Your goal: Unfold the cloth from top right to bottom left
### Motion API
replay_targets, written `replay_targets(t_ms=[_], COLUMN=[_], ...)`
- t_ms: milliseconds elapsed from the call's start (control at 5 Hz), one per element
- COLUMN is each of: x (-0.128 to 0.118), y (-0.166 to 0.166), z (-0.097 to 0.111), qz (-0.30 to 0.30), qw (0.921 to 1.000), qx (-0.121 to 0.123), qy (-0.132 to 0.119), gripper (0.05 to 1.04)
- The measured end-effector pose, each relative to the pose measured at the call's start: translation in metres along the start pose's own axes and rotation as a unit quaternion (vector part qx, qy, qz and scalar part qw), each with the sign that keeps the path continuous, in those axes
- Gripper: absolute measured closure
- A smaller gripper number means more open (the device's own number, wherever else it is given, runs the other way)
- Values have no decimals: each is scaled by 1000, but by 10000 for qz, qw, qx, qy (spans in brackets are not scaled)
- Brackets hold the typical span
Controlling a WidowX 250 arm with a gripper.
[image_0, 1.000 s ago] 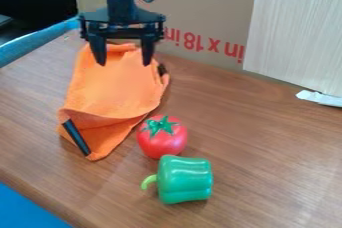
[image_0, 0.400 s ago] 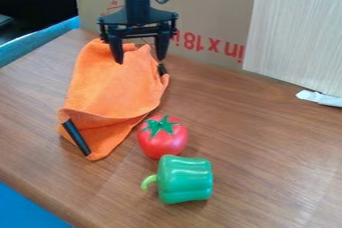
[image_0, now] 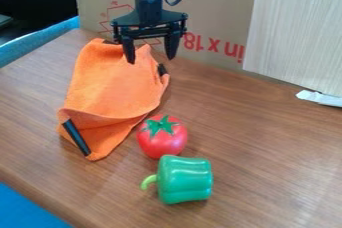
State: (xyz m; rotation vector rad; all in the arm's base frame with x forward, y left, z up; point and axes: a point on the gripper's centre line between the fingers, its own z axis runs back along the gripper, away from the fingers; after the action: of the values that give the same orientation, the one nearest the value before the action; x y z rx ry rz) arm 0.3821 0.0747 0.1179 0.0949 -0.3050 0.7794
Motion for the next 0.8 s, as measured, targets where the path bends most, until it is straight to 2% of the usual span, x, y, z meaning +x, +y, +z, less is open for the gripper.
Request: replay_targets(t_ms=[200, 600, 800], x=[7, 10, 11], y=[-5, -6, -6], z=[-5, -30, -31], qz=[97, 110, 133], qw=[9999, 9996, 9996], qx=[25, 246, 238], qy=[9, 0, -59], gripper=[84, 84, 84])
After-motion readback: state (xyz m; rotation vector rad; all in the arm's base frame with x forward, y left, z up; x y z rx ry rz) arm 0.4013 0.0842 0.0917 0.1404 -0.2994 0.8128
